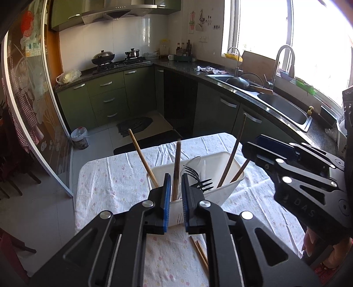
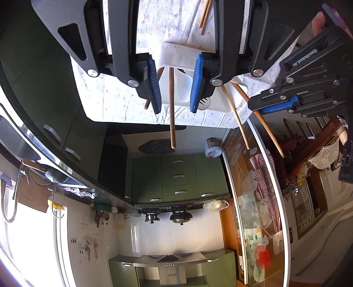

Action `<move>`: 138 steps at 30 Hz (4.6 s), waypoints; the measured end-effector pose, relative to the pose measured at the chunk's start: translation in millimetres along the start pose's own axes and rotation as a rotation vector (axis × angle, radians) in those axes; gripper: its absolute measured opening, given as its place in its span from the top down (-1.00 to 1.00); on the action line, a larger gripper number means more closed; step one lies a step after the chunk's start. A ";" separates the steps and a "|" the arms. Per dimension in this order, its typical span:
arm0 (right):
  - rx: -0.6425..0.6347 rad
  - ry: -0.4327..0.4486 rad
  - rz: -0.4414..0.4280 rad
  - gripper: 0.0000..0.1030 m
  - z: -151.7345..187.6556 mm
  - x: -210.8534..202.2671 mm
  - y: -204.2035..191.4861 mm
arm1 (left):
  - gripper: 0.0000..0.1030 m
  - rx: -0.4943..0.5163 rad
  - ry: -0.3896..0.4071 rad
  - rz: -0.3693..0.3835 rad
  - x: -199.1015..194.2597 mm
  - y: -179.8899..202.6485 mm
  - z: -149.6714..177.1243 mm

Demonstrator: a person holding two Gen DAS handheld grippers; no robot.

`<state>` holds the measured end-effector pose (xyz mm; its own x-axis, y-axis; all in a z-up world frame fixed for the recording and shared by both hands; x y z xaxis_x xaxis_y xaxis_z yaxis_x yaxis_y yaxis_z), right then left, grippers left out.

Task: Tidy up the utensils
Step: 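Lift both chopsticks and drop them into the white caddy, then grasp a wooden chopstick with the left gripper while the right gripper grasps another, then lift both chopsticks and lower them into the white caddy, then open both grippers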

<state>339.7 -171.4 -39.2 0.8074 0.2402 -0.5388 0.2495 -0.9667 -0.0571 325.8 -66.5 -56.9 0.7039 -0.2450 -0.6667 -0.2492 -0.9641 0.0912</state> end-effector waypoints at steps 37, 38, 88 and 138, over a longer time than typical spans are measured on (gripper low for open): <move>0.198 -0.173 -0.140 0.14 169.1 -62.3 52.2 | 0.48 -0.173 -0.500 0.064 77.9 46.1 218.9; 0.197 -0.178 -0.143 0.13 170.6 -61.1 50.9 | 0.45 -0.166 -0.500 0.055 78.0 45.8 218.7; -0.118 -0.493 0.043 0.84 256.4 28.5 7.3 | 0.45 -0.251 -0.486 0.102 51.8 21.6 207.5; -0.212 -0.558 -0.001 0.85 262.3 26.0 -13.4 | 0.88 -0.137 -0.408 0.032 38.4 16.4 190.5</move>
<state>217.1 -175.4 -272.9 0.4183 0.1025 -0.9025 0.3976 -0.9140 0.0804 222.1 -72.3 -221.9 0.3694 -0.2409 -0.8975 -0.1561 -0.9682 0.1957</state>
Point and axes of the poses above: each gripper's, at about its wrist camera, not at the fingertips, and x roughly the way its jaws point, y to its right, z to its underside, the point moved 10 cm from there along x, roughly the way its jaws point, and after that the axes turned 6 degrees about z, right-handed, at the moved point
